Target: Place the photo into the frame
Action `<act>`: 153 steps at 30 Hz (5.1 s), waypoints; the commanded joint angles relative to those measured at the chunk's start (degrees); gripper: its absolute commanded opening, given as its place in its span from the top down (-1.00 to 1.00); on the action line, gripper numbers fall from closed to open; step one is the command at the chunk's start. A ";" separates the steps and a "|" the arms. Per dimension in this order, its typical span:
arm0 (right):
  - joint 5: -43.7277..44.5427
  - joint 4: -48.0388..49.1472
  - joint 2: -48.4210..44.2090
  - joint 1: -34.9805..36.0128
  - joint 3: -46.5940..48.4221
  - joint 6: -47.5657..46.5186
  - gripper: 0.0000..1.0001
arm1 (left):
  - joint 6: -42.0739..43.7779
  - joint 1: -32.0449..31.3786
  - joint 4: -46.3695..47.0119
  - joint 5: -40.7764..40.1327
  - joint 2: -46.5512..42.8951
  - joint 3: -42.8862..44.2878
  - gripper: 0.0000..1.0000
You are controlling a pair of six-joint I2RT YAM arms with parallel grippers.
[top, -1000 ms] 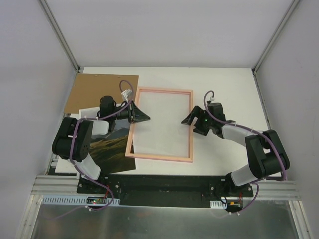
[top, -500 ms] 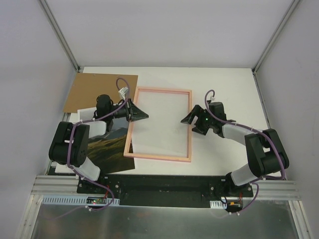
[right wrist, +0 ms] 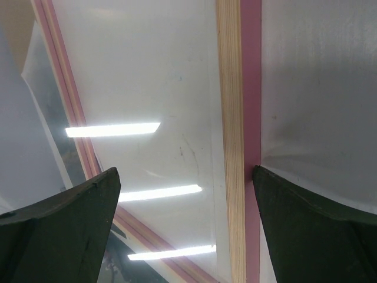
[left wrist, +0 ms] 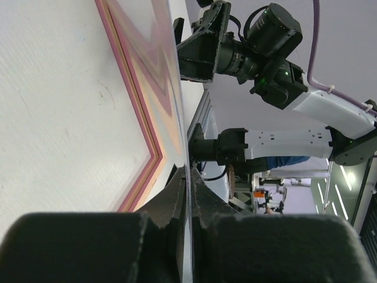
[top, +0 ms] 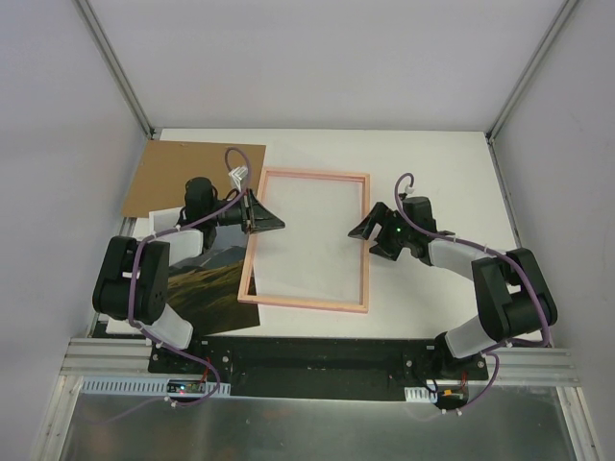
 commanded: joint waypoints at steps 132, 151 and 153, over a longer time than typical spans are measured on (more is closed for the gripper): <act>-3.83 7.32 -3.48 -11.45 -1.74 0.24 -0.92 | 5.19 -0.73 2.71 3.49 6.55 6.12 1.00; -4.18 8.82 -2.78 -10.66 -2.18 0.59 -0.92 | 4.23 -1.61 4.46 2.17 8.04 6.03 1.00; -4.09 9.25 -2.60 -10.22 -2.18 0.59 -0.92 | 4.05 -1.61 4.64 2.08 8.22 5.86 1.00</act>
